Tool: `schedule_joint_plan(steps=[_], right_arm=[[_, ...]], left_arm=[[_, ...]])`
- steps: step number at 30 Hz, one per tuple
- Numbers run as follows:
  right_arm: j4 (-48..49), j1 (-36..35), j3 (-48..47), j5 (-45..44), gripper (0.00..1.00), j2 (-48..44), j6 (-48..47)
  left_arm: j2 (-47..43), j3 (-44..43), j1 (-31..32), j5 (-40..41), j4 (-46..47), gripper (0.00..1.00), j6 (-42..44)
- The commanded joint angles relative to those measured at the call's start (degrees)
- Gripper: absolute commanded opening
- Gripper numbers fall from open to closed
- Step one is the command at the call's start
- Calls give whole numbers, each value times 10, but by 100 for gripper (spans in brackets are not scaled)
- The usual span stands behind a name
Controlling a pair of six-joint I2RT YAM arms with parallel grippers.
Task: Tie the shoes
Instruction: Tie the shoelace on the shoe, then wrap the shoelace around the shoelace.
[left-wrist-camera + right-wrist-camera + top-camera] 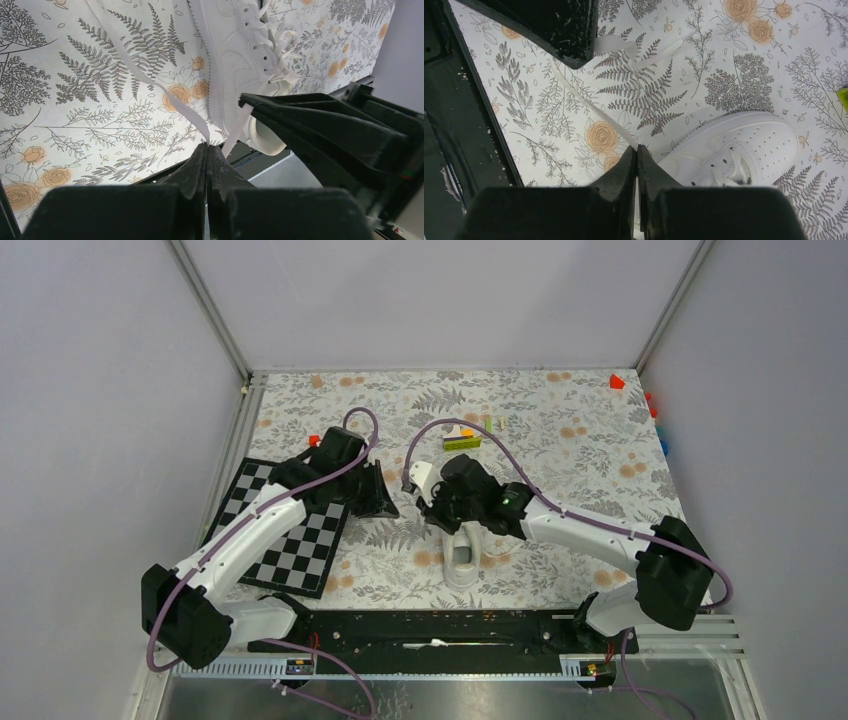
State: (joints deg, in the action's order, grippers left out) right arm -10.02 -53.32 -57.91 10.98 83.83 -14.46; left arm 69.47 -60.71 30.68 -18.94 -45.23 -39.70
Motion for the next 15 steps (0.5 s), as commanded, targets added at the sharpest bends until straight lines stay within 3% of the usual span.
schedule_joint_plan(steps=[1,8,13,15], right_arm=[[7,-5,10,-20,1,-53,9],[16,-4,41,-40,0,-107,31],[28,0,59,-56,0,-135,59],[36,5,68,-63,0,-144,78]], left_arm=[[-4,9,-3,-10,30,0,0],[12,30,1,-12,77,0,-10],[52,30,56,4,125,0,-34],[80,28,83,4,147,9,-44]])
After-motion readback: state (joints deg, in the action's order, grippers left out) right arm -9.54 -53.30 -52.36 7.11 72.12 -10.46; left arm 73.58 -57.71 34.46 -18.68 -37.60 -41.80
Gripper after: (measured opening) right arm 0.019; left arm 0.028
